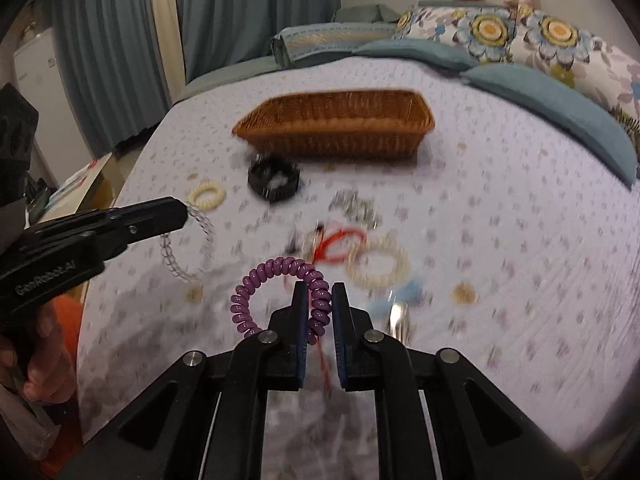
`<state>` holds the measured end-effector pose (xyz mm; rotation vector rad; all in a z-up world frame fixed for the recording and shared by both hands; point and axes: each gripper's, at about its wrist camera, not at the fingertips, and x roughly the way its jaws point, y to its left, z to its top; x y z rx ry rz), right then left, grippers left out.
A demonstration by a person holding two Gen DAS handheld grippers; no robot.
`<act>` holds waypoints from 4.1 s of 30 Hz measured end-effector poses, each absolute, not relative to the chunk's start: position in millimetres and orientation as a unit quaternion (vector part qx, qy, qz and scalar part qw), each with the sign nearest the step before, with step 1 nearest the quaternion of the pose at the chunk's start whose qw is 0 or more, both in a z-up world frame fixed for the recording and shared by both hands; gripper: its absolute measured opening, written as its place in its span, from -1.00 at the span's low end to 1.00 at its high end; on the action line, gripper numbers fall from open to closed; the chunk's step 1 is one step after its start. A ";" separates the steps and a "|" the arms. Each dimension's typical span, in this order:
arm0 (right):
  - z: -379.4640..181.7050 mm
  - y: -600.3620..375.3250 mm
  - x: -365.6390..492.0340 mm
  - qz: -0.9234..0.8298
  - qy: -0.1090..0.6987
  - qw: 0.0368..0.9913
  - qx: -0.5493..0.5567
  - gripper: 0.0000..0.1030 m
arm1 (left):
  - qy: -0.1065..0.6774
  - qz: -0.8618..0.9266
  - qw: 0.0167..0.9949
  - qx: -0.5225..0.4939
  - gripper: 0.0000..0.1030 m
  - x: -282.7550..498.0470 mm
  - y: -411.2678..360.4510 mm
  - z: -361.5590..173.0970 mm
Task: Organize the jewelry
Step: 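Carry both items into the wicker basket and open both tools, then grasp the cream coil hair tie with the left tool while the right tool grasps the pearl bracelet, then carry both items into the wicker basket and open both tools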
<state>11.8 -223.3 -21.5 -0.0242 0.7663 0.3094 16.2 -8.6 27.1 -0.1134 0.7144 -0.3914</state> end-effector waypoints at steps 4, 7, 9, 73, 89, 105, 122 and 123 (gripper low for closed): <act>0.5 -216.5 41.5 0.141 0.352 0.925 -0.019 -0.73 | 0.325 -0.193 0.924 -0.057 -0.86 47.6 -0.4 50.7; 14.2 -213.3 73.7 0.133 0.344 0.929 -0.013 -0.73 | 0.307 -0.199 0.929 -0.056 -0.86 83.4 2.8 69.7; 23.2 -211.4 100.3 0.120 0.333 0.935 -0.016 -0.73 | 0.299 -0.204 0.930 -0.061 -0.86 109.8 4.7 77.2; -34.4 -290.2 77.0 0.090 0.409 0.908 -0.005 -0.06 | 0.362 -0.017 0.923 -0.129 -0.10 94.2 106.0 -3.4; -67.7 -258.9 110.5 0.118 0.457 0.881 -0.036 -0.35 | 0.443 0.007 0.885 -0.142 -0.10 121.7 103.7 -49.0; -67.2 -239.4 113.0 0.121 0.440 0.887 -0.070 -0.73 | 0.450 0.018 0.891 -0.061 -0.54 132.6 77.5 -52.2; -39.0 -243.8 117.2 0.121 0.397 0.910 -0.013 -0.74 | 0.376 -0.022 0.922 -0.096 -0.78 111.5 82.0 -15.8; -34.0 -243.9 119.8 0.122 0.394 0.911 -0.004 -0.74 | 0.371 -0.023 0.923 -0.096 -0.78 111.5 81.3 -11.8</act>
